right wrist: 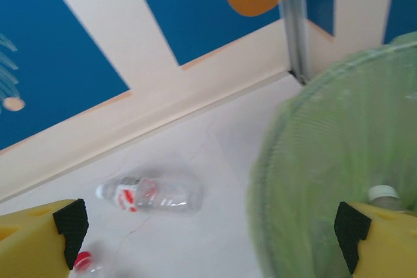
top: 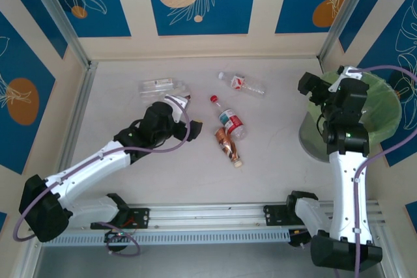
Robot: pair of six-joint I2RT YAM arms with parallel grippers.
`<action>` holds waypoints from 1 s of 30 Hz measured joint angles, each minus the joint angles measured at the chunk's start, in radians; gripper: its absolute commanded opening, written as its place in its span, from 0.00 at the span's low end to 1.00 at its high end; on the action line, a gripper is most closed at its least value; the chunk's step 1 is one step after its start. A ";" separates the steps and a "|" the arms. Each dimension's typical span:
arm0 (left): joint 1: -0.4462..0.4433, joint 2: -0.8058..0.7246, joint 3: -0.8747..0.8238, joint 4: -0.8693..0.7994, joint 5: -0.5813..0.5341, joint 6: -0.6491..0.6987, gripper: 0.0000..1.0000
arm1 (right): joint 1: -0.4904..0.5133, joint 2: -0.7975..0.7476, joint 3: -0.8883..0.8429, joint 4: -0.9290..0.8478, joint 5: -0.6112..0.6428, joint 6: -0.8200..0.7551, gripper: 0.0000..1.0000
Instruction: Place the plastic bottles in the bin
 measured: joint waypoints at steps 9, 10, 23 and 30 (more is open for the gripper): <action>0.059 0.019 0.066 -0.173 -0.142 -0.060 1.00 | 0.066 -0.005 -0.013 0.036 -0.031 -0.058 1.00; 0.059 0.020 0.068 -0.187 -0.168 -0.075 1.00 | 0.069 -0.006 -0.019 0.038 -0.039 -0.063 1.00; 0.221 0.040 -0.003 -0.214 -0.412 -0.126 1.00 | 0.150 -0.119 -0.245 0.148 -0.199 -0.021 1.00; 0.396 0.129 0.033 -0.212 -0.329 -0.037 1.00 | 0.182 -0.145 -0.313 0.212 -0.235 0.020 1.00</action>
